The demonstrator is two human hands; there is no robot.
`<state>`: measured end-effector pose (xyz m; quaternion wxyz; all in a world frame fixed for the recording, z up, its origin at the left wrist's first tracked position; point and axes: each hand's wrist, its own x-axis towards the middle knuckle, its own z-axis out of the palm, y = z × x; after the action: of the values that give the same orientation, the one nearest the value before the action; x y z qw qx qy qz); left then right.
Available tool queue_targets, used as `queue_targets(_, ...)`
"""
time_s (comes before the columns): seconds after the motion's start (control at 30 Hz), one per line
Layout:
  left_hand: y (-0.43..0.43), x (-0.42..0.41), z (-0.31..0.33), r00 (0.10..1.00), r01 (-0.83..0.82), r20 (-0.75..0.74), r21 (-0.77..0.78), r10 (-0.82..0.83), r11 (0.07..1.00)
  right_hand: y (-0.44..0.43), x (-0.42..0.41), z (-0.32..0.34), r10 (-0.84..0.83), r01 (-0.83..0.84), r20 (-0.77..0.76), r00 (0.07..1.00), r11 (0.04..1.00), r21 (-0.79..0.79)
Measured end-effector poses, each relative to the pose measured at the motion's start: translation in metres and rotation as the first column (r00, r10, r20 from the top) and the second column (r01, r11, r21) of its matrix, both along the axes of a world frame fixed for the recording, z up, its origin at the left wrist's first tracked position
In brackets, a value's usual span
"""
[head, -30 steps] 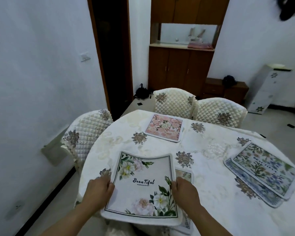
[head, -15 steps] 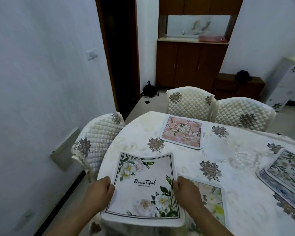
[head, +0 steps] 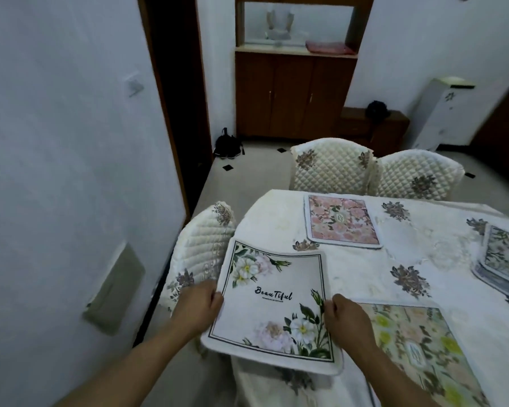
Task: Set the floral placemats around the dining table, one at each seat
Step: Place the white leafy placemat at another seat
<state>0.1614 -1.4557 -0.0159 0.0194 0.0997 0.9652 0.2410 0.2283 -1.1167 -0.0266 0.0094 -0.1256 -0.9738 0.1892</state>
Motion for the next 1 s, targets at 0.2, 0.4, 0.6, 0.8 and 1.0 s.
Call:
queue_targets(0.2, 0.014, -0.07, -0.008, 0.991, 0.132, 0.012, -0.011, -0.131, 0.991, -0.002, -0.03, -0.021, -0.168, 0.168, 0.0, 0.986, 0.986, -0.018)
queue_targets(0.4, -0.001, -0.139, -0.008, 0.97, 0.243, 0.027, -0.048, -0.242, 0.969, -0.027, -0.085, -0.05, -0.207, 0.209, 0.025, 0.978, 0.975, -0.072)
queue_targets(0.6, -0.006, -0.228, -0.02, 0.909, 0.417, 0.042, -0.064, -0.415, 0.907, -0.055, -0.114, -0.058, -0.397, 0.399, 0.039, 0.917, 0.908, -0.132)
queue_targets(0.8, 0.021, -0.311, -0.035, 0.753, 0.658, 0.079, -0.131, -0.653, 0.742, -0.11, -0.106, -0.051, -0.725, 0.721, 0.041, 0.687, 0.674, -0.157)
queue_targets(1.0, 0.066, -0.347, -0.047, 0.57, 0.82, 0.138, -0.156, -0.81, 0.551, -0.175, -0.089, -0.053, -0.887, 0.886, 0.079, 0.455, 0.442, -0.141)
